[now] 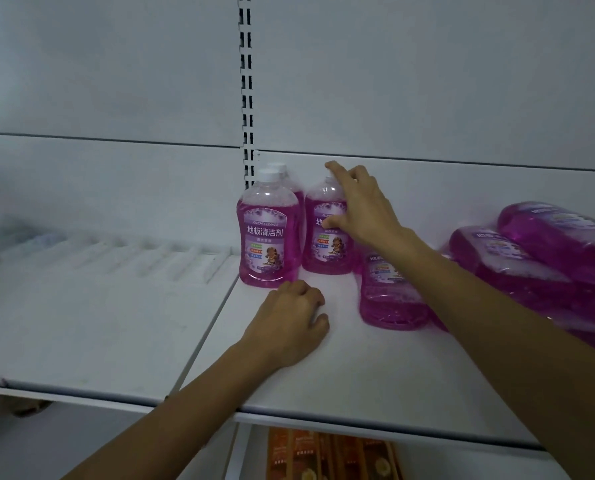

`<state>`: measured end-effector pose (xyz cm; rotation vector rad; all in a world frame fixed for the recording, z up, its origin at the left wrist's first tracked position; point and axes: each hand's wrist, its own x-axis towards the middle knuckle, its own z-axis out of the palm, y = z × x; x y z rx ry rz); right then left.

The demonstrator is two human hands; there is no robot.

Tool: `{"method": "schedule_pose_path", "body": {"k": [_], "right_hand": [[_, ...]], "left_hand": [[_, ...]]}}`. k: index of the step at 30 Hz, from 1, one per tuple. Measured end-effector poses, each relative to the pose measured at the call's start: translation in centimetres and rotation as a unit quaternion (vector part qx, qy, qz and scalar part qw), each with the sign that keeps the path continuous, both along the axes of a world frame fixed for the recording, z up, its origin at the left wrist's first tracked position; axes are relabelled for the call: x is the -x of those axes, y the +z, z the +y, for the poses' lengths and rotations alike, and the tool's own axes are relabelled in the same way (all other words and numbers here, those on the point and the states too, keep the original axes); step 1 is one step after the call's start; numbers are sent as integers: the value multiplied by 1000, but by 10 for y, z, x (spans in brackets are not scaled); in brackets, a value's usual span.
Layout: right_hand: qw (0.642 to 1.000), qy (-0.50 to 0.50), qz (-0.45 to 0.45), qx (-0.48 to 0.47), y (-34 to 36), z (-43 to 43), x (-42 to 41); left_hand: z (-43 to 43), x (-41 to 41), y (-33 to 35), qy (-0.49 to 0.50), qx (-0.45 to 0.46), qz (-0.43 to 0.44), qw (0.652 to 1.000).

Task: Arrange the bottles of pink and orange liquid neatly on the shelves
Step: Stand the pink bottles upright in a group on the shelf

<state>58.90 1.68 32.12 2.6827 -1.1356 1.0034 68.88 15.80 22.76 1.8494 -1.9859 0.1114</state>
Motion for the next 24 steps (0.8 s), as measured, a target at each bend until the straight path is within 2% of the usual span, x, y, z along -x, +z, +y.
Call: {"method": "schedule_pose_path", "body": {"k": [9,12,14,17,21,24], "right_hand": [[1000,-2,12,-11,-2,4,2],[992,31,-87,-92,1,5,19],[989,-8,-112,-98,4,2,36],[986,-77,-23,-145,7,-3,63],[941,-115,162,-275,-7,3,72],[923,-142,223,-279,-17,2,64]], "left_hand": [[1,1,1,0,-14,1,1000],[2,1,3,-2,-19,20,1000],[2,2,4,-2,-20,28,999],[-1,4,7,14,-44,51,998],[-8,15,15,40,-52,161,985],[-14,32,16,26,-71,200,977]]}}
